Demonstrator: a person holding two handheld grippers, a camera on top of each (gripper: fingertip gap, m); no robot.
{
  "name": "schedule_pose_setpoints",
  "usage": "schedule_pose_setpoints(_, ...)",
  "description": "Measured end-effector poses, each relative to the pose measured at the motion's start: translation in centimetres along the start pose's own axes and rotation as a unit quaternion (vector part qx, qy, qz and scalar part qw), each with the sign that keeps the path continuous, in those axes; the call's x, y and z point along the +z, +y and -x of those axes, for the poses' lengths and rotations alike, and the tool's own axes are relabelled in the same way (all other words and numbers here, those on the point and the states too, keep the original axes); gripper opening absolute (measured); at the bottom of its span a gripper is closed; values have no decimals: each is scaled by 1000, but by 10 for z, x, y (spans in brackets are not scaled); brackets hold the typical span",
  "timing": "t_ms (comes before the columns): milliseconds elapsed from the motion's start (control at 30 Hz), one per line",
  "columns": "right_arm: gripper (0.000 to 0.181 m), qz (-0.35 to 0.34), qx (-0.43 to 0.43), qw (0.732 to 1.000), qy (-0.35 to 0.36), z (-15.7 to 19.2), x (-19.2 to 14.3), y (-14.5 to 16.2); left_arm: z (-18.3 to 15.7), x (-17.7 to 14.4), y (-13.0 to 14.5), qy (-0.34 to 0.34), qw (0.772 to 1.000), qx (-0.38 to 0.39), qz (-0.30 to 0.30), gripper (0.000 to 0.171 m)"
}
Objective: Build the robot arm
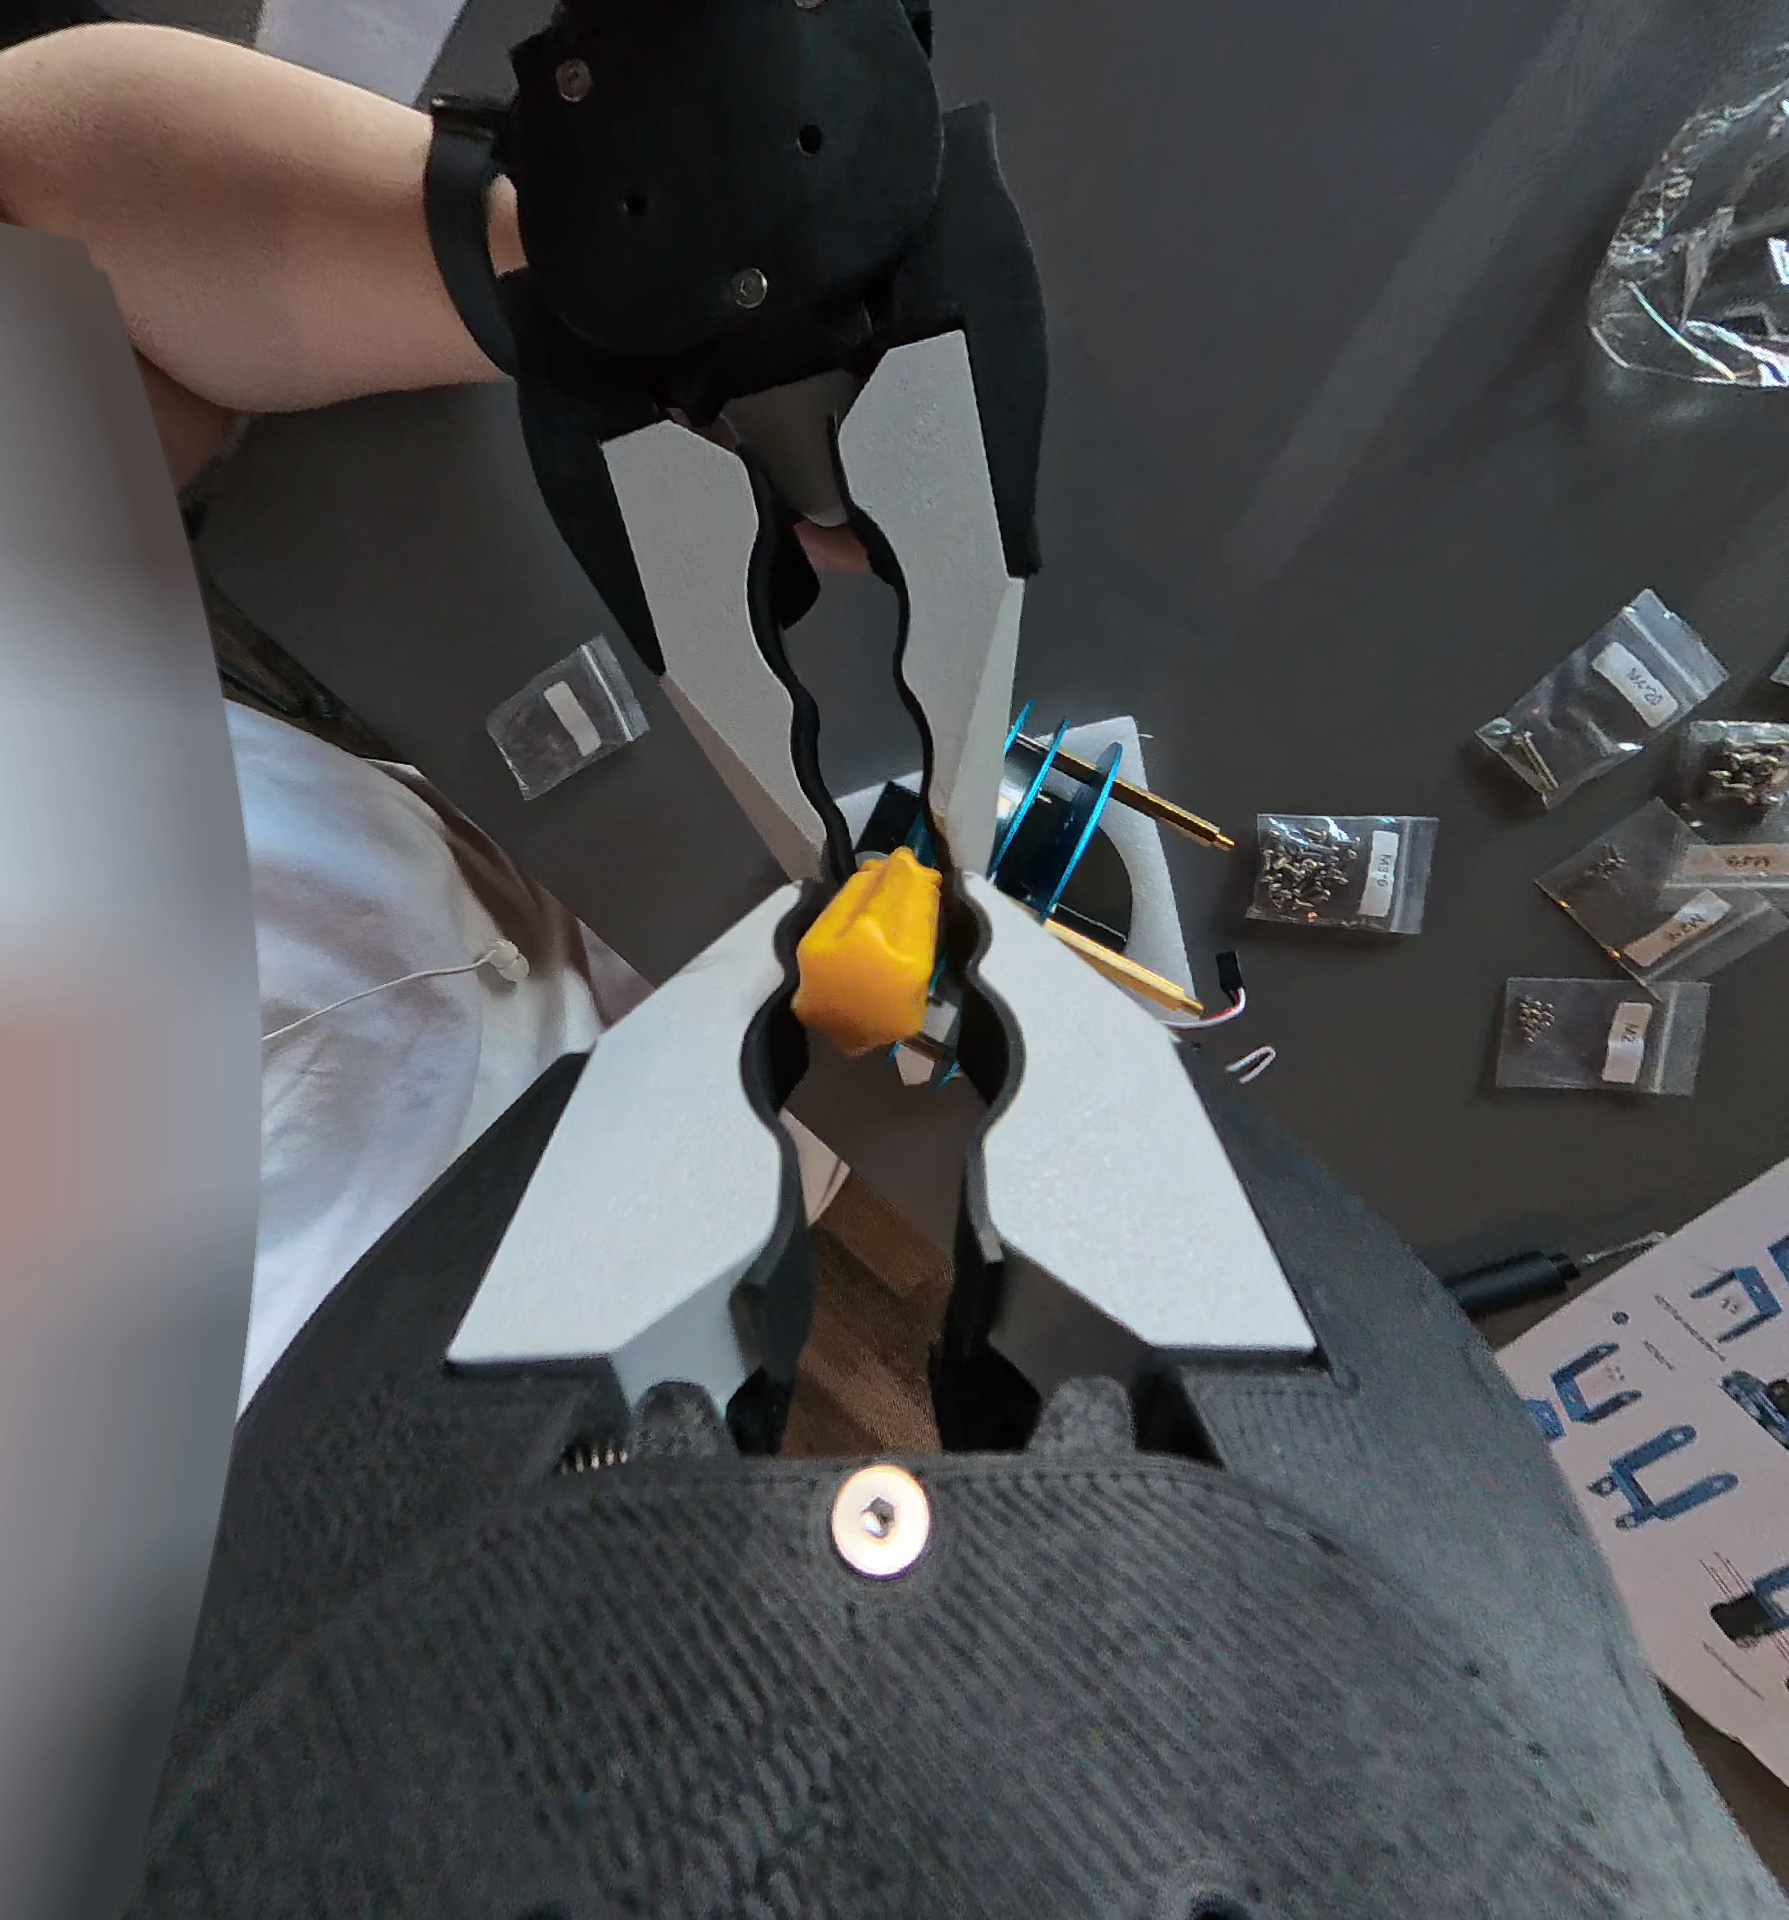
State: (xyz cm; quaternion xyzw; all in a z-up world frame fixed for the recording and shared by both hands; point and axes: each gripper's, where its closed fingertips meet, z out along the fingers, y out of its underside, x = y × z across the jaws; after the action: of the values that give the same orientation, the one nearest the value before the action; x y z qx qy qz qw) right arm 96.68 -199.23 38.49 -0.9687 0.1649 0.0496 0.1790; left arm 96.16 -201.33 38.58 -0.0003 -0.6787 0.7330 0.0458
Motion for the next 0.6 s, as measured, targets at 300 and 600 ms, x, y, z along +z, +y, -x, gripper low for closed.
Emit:
schedule_pose_setpoints(300,31,-89,-42,995,-21,-4,-10,-9,0,1,0,1,1000,1,-2,14)
schedule_pose_setpoints(600,38,-279,-244,928,29,11,-86,-48,0,0,-1,2,1000,-1,-3,14)
